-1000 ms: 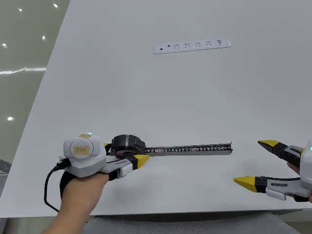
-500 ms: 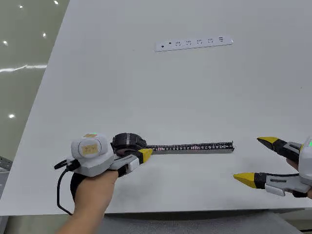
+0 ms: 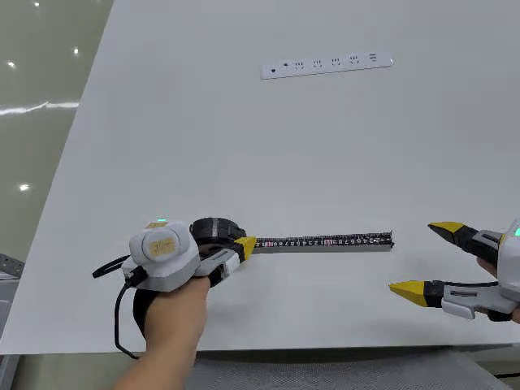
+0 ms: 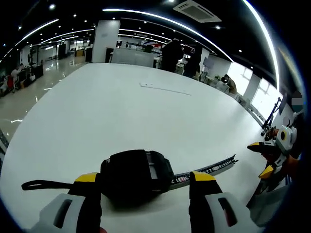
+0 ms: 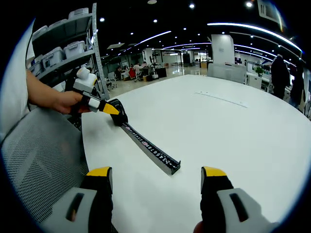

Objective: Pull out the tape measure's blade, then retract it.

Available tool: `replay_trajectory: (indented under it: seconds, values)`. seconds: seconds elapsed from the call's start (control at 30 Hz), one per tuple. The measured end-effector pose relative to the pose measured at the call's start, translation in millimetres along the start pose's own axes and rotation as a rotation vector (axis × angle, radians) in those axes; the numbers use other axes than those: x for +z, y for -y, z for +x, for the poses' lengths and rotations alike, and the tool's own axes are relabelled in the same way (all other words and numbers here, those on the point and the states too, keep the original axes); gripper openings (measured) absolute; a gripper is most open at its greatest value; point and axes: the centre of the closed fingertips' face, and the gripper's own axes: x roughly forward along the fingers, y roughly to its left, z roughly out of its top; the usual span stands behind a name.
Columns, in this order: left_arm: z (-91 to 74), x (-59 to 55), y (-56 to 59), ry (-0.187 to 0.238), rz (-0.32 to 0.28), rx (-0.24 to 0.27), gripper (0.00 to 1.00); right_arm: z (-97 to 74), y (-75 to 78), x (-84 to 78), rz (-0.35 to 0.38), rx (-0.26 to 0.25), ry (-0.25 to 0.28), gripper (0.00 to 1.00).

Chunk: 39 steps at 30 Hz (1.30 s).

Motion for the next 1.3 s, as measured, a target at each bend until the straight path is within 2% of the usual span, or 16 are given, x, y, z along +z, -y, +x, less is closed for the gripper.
replay_trajectory:
  seconds: [0.2,0.37,0.57,1.1,1.3]
  values:
    - [2.3,0.2,-2.7,0.007,-0.015,0.040,0.70,1.8,1.7,3.3,-0.003,0.004,0.005,0.74]
    - [2.0,0.7,-2.7,0.035,-0.022,0.074,0.70,2.9,2.6,3.4,-0.009,0.012,0.000,0.74]
    - [4.2,1.7,-6.1,0.045,-0.022,0.103,0.69,3.3,6.6,5.2,-0.010,0.012,0.006,0.74]
    - [6.2,-0.3,-13.3,0.028,-0.031,0.141,0.63,6.7,7.2,3.2,-0.013,0.020,0.002,0.74]
    - [9.0,-1.5,-12.9,0.016,-0.034,0.146,0.64,8.5,7.8,4.3,-0.016,0.023,0.002,0.74]
